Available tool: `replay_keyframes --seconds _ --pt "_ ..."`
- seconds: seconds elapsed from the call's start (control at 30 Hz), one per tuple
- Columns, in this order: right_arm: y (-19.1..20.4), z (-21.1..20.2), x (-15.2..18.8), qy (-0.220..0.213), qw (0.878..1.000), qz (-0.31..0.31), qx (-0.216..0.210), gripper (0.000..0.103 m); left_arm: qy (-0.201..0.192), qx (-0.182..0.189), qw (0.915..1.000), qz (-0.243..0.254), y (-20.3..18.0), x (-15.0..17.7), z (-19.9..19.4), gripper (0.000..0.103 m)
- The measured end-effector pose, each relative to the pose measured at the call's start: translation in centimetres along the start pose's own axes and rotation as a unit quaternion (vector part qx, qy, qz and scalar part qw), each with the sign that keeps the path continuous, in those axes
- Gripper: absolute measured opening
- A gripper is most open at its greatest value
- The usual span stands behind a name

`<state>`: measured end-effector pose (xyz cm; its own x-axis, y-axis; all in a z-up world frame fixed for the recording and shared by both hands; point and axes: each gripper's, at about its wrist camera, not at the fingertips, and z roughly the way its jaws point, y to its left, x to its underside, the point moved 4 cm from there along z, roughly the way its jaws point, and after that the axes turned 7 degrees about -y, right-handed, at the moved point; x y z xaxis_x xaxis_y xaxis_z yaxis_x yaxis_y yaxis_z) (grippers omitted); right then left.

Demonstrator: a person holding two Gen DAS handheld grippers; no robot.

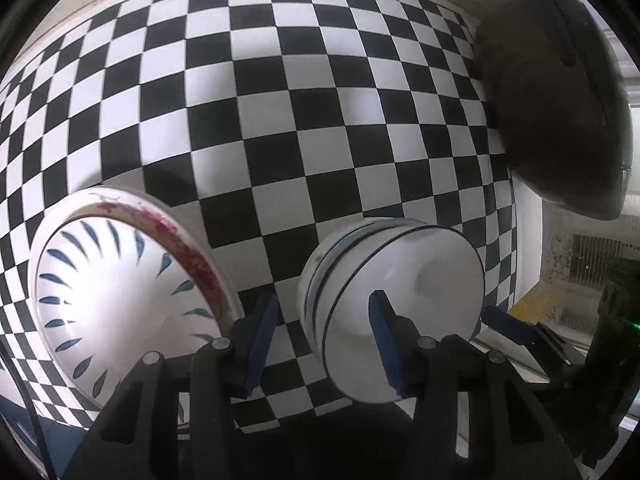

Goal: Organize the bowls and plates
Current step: 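Reach the left gripper to the bowl stack and pinch its rim, then lift the bowl stack with the left gripper and carry it over the plate stack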

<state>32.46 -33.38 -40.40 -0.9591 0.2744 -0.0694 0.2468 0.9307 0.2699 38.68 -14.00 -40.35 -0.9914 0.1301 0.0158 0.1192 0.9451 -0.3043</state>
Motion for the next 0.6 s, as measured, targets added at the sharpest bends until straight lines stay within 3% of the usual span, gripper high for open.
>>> replay_keyframes --seconds 0.27,0.6 --pt "-0.4 2.0 -0.7 0.016 1.000 0.013 -0.007 0.088 0.031 0.015 0.9994 0.002 -0.5 -0.3 2.3 0.045" --pt "-0.9 5.9 -1.3 0.036 0.994 0.059 -0.080 0.086 0.056 0.029 0.9980 0.002 -0.3 -1.0 5.0 0.048"
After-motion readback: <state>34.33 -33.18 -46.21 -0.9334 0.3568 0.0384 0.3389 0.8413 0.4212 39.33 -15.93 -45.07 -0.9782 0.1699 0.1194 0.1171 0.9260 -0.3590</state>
